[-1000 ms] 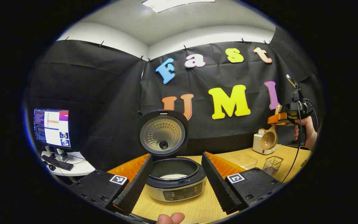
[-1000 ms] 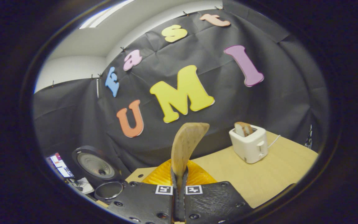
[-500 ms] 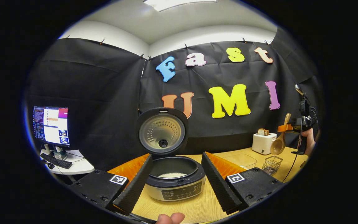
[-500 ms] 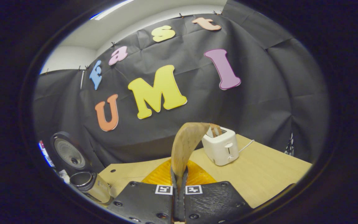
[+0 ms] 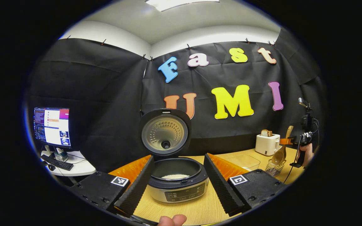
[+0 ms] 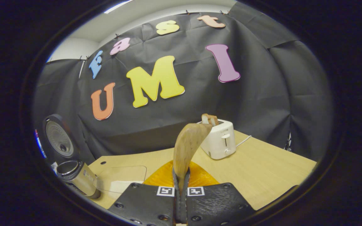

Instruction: Close the left gripper, press the button to open the rice cooker; take a wooden spoon from the chopstick holder with the right hand, scoop a spoonful of rice and pour it into the rice cooker, then put the wooden spoon back into the chopstick holder.

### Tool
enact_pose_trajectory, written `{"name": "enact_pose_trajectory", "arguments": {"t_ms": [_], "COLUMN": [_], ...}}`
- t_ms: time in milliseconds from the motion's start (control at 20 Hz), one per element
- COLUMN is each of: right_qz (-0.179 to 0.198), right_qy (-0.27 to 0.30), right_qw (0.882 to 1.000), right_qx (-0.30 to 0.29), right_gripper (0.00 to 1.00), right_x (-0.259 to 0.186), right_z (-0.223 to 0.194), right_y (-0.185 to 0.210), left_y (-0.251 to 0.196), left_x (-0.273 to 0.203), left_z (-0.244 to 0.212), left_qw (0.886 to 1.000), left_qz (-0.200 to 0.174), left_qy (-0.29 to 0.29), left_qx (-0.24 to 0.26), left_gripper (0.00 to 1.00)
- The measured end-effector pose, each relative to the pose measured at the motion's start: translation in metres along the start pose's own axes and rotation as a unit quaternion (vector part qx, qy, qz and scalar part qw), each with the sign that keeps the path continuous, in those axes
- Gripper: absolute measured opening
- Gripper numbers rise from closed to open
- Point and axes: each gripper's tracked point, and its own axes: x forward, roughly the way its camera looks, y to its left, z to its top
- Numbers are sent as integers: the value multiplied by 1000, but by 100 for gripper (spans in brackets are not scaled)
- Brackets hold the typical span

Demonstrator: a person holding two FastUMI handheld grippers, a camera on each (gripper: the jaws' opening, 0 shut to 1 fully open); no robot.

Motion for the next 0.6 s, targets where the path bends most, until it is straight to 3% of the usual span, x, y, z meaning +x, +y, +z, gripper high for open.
{"name": "enact_pose_trajectory", "arguments": {"t_ms": [600], "right_qz": [-12], "right_qy": [29], "right_qw": [999], "right_qx": [37], "right_gripper": [0], "right_x": [15], "right_z": [-43], "right_y": [-11], "left_y": [3], "left_x": [-1], "left_z": [-1], "left_qw": [1000], "left_qz": [2], "left_qy": [0], "left_qx": [-2], "left_gripper": [100]}}
